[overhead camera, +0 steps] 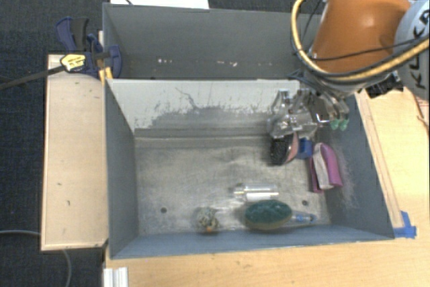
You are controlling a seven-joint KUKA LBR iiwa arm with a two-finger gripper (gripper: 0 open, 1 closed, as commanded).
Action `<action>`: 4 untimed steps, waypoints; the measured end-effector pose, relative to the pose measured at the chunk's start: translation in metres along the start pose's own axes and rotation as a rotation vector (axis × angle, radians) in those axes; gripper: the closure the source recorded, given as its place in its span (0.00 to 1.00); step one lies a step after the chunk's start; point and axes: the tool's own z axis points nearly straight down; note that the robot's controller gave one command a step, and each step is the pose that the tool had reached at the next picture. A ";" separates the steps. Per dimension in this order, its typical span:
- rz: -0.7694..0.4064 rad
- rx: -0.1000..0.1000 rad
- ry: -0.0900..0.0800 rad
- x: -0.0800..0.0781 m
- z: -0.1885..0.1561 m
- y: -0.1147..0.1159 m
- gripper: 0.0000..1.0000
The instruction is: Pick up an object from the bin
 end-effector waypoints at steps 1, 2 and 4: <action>0.003 0.000 0.008 0.001 0.005 -0.001 0.00; 0.386 0.003 0.016 0.067 0.058 -0.047 0.00; 0.139 0.000 0.019 0.083 0.190 -0.020 0.00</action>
Offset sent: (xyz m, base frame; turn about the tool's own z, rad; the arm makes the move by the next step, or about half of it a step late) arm 0.0000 0.0000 0.0000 0.0000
